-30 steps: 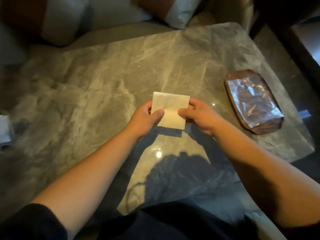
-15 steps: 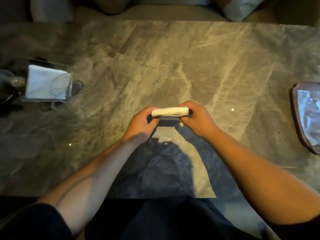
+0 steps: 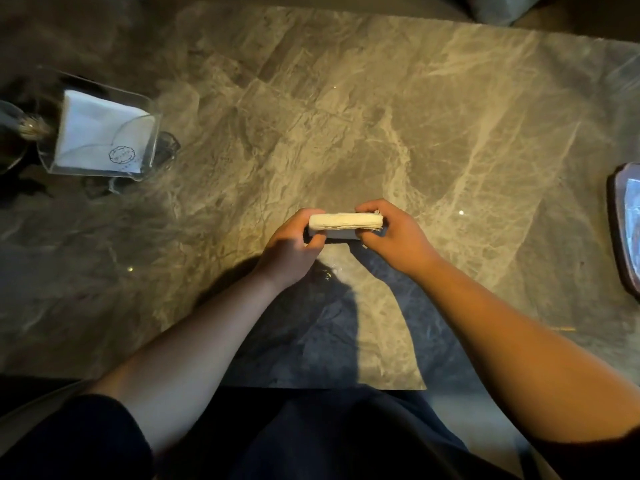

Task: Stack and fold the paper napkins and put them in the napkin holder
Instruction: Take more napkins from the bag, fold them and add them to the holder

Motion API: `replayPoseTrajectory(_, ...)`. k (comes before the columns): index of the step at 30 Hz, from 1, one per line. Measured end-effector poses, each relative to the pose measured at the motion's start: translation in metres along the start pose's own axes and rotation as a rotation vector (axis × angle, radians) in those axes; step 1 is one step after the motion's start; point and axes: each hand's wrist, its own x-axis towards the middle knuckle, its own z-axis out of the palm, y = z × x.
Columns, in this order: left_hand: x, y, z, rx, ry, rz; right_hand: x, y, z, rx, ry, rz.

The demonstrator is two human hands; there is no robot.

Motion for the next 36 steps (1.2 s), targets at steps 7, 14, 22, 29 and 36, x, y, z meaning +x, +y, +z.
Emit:
replayPoseTrajectory(7, 0.005, 0.003, -0.005, -0.027, -0.014, -0.085, 0.005, -0.008, -0.002, 0.041, 0.03, 0.022)
replayPoseTrajectory(14, 0.008, 0.016, -0.033, -0.416, -0.086, -0.119, 0.013, -0.028, -0.012, 0.458, 0.06, 0.193)
replayPoseTrajectory(22, 0.004, 0.032, -0.079, -0.34, 0.03, -0.083, 0.029, -0.069, -0.004, 0.623, 0.022, 0.251)
replayPoseTrajectory(29, -0.004, 0.027, -0.131, -0.146, 0.155, -0.076, 0.059, -0.111, -0.001, 0.466, -0.133, 0.158)
replayPoseTrajectory(36, -0.019, 0.014, -0.185, -0.076, 0.271, -0.096, 0.1, -0.161, 0.022, 0.142, -0.325, 0.044)
